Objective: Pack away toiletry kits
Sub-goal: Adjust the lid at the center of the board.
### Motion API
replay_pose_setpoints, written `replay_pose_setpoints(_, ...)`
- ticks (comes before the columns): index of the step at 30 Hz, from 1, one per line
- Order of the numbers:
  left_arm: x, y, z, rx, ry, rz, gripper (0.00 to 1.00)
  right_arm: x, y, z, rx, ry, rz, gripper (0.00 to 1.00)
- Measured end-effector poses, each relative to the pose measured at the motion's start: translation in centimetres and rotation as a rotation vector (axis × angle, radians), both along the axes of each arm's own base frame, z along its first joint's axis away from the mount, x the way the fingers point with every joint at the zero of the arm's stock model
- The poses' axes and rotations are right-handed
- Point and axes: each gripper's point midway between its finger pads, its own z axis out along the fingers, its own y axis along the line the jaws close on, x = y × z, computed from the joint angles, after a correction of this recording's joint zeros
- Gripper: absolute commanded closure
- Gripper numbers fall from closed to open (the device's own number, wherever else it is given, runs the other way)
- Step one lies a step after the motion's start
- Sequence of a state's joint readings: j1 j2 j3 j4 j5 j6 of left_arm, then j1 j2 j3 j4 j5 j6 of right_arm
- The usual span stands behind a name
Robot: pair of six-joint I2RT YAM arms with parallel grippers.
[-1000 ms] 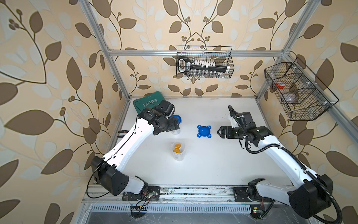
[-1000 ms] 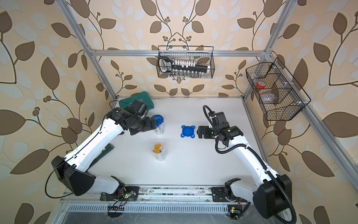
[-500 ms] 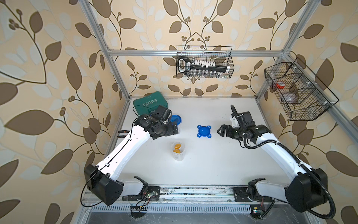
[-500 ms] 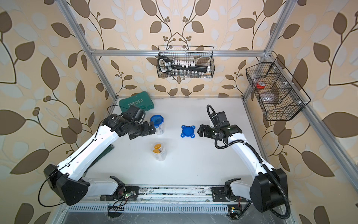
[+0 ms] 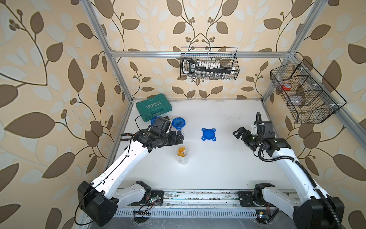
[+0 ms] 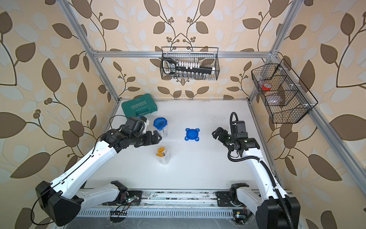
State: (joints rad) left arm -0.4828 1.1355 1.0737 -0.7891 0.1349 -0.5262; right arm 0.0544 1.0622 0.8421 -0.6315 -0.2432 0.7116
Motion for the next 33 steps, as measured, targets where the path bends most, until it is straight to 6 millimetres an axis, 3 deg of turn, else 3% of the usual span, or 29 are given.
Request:
replay_pose_setpoints(8,0.2,0.9,-2.2,-0.066,0.056,0.004,0.01,0.6,-0.1,-5.5,-0.020,0.228,0.015,0.01)
replay_pose_setpoints(13,0.5,0.6,-2.1,-0.093,0.060,-0.004,0.01,3.9,0.7,-6.4,-0.051,0.249,0.075,0.01)
replay_pose_setpoints(18,1.5,0.0,-1.3,-0.094,0.066,-0.014,0.01,9.7,5.3,-7.0,-0.149,0.209,0.247,0.01)
replay_pose_setpoints(21,2.0,-0.1,-0.3,-0.094,0.056,-0.017,0.01,12.1,8.5,-8.0,-0.196,0.187,0.337,0.01)
replay_pose_setpoints(26,2.6,0.7,1.5,-0.084,0.049,0.006,0.01,14.5,11.2,-9.3,-0.278,0.178,0.404,0.01)
replay_pose_setpoints(33,3.2,2.7,4.7,-0.080,0.025,0.068,0.01,15.5,13.3,-10.6,-0.370,0.185,0.442,0.00)
